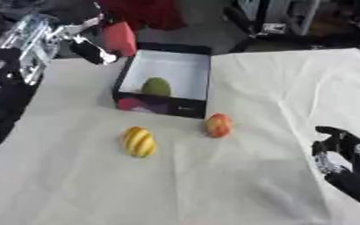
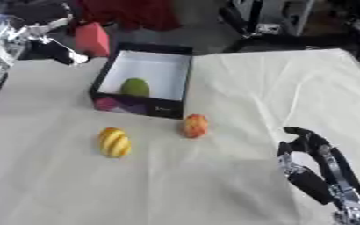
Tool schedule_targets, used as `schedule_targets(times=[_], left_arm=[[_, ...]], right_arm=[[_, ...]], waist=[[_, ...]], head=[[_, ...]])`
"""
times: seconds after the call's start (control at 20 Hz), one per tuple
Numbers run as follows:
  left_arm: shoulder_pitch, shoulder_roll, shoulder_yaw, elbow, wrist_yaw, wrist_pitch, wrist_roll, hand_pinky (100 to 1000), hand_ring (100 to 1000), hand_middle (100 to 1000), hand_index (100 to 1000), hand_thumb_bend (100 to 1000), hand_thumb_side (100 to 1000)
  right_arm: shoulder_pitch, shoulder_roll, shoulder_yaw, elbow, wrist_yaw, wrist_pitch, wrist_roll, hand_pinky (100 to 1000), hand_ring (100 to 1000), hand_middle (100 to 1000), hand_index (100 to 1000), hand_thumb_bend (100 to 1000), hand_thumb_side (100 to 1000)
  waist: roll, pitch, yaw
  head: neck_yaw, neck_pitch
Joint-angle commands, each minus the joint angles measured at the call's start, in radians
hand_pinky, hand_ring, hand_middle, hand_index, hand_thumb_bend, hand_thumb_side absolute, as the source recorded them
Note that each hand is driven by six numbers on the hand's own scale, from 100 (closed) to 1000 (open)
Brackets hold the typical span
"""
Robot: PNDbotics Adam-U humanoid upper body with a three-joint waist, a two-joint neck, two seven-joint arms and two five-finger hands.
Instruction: Pick up objects on the table and place them in the box.
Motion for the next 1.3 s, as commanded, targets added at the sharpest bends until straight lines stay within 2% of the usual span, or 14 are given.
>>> schedule_targets(times=[0.05,0.25,0.4,0.6,0.75,0.85,0.95,1.05,1.15,1.3], left_arm=[[-0.035,-0.055,0.069,0.083,-0.082,0.038,0.09,632,556,582,770,290,475],[-0.031,-0.099,0.098,0.14,-0.119,0.071,0.193,652,596,628,808,319,534],[-0.02,-0.112,0.102,0.168,-0.124,0.077,0.225,669,631,688,849,440,746],[-0.008,-0.109,0.098,0.185,-0.113,0.063,0.231,698,686,759,889,516,899],[-0.009,-0.094,0.094,0.18,-0.098,0.053,0.224,702,693,770,891,522,916],[-0.014,-0.074,0.087,0.155,-0.071,0.036,0.218,691,663,737,876,500,890],[-0.016,-0.033,0.061,0.096,-0.011,-0.006,0.196,686,635,687,843,465,843],[-0.011,0.036,0.013,0.0,0.087,-0.079,0.133,692,635,671,822,418,818],[0.001,0.124,-0.04,-0.111,0.206,-0.151,0.037,704,648,681,822,415,786],[0.039,0.258,-0.109,-0.28,0.354,-0.191,-0.094,713,667,704,832,433,769]], right_arm=[[-0.016,-0.002,0.009,-0.009,-0.011,-0.003,0.01,758,664,457,811,100,477],[-0.022,0.0,0.014,-0.009,-0.016,-0.004,0.017,758,664,457,811,100,476],[-0.023,0.001,0.015,-0.009,-0.017,-0.004,0.019,759,664,457,811,100,476],[-0.024,0.001,0.013,-0.009,-0.017,-0.003,0.018,759,664,457,811,100,476],[-0.024,0.001,0.012,-0.009,-0.016,-0.003,0.017,759,664,457,811,100,476],[-0.022,0.001,0.009,-0.009,-0.016,-0.002,0.015,759,664,457,811,100,476],[-0.021,0.001,0.005,-0.008,-0.014,-0.001,0.012,759,664,457,811,100,476],[-0.019,-0.002,-0.001,-0.007,-0.011,0.0,0.006,759,663,457,811,100,476],[-0.016,-0.005,-0.005,-0.007,-0.007,0.002,0.0,758,663,456,811,100,476],[-0.014,-0.011,-0.007,-0.006,-0.003,0.003,-0.002,758,663,456,811,100,476]], waist=[[-0.02,-0.014,-0.01],[-0.025,-0.012,-0.023],[-0.025,-0.011,-0.026],[-0.025,-0.01,-0.025],[-0.024,-0.01,-0.023],[-0.023,-0.01,-0.019],[-0.021,-0.01,-0.012],[-0.017,-0.011,-0.004],[-0.01,-0.012,0.004],[-0.002,-0.014,0.012]], head=[[0.009,-0.002],[0.013,-0.002],[0.013,-0.002],[0.009,-0.002],[0.005,-0.002],[0.004,-0.002],[0.002,-0.002],[-0.005,-0.002],[-0.01,-0.002],[-0.013,-0.002]])
